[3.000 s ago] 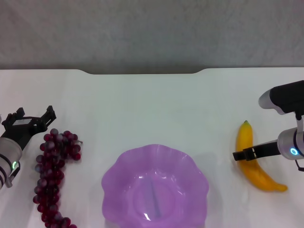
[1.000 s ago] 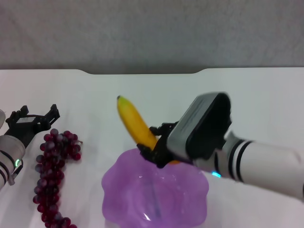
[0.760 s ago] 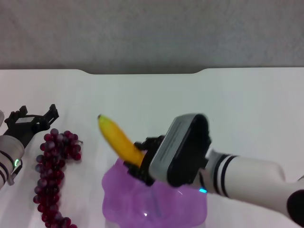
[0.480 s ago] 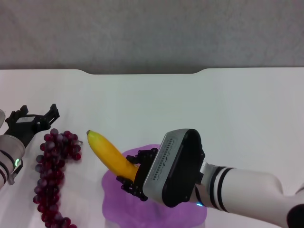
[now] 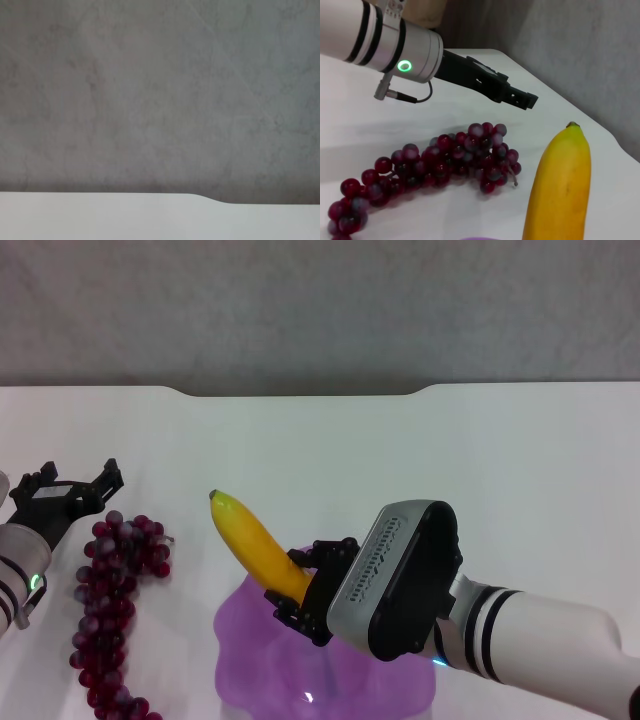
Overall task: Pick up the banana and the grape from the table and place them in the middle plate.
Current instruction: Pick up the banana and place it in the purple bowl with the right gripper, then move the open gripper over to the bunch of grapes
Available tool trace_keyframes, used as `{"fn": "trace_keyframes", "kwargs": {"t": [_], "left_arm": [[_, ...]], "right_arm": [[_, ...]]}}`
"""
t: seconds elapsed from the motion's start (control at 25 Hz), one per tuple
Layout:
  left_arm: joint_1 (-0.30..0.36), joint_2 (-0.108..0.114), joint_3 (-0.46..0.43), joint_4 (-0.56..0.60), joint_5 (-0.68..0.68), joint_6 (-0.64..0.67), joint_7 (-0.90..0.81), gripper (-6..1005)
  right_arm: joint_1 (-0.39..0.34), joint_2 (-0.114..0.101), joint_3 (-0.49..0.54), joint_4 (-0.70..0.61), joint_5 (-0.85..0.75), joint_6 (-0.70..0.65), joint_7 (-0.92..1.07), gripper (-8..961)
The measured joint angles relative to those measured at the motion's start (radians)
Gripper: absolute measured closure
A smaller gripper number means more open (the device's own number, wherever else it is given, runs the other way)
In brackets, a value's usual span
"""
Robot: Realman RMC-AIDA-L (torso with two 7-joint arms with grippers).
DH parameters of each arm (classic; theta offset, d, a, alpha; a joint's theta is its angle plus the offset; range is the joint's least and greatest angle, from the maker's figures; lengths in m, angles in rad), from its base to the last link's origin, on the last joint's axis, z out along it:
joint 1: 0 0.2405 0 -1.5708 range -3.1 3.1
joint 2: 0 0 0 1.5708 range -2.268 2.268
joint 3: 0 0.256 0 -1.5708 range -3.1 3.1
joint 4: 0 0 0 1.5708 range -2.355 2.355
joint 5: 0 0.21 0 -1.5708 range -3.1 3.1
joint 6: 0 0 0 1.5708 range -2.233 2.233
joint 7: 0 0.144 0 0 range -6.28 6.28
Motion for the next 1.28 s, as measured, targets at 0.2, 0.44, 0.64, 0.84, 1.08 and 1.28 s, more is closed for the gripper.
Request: {"fn": "trace_keyframes", "kwargs": {"t": [0.2, 0.44, 0.64, 0.84, 1.08, 1.28], "left_arm": [[0.0, 0.0, 0.0, 0.0, 0.0, 0.0, 0.0, 106], [-0.001, 0.0, 0.001, 0.001, 0.0, 0.0, 0.002, 106], [-0.001, 0.0, 0.001, 0.001, 0.003, 0.0, 0.002, 106], [-0.001, 0.0, 0.001, 0.001, 0.004, -0.001, 0.0, 106], [-0.002, -0.002, 0.0, 0.002, 0.004, -0.002, -0.007, 106], [-0.003, -0.002, 0.001, 0.003, 0.003, 0.0, -0.008, 106]], "right_arm": [[0.0, 0.002, 0.002, -0.009, -0.001, -0.018, -0.003, 456], [-0.02, 0.0, -0.013, -0.003, -0.001, -0.094, -0.025, 238], [-0.075, -0.001, 0.01, 0.029, -0.001, -0.147, -0.075, 155], [-0.154, -0.001, 0.107, 0.044, -0.001, -0.208, -0.121, 73], [-0.219, 0.002, 0.215, -0.051, 0.006, -0.39, -0.135, 63], [-0.22, 0.004, 0.183, -0.216, 0.055, -0.66, -0.102, 62]]}}
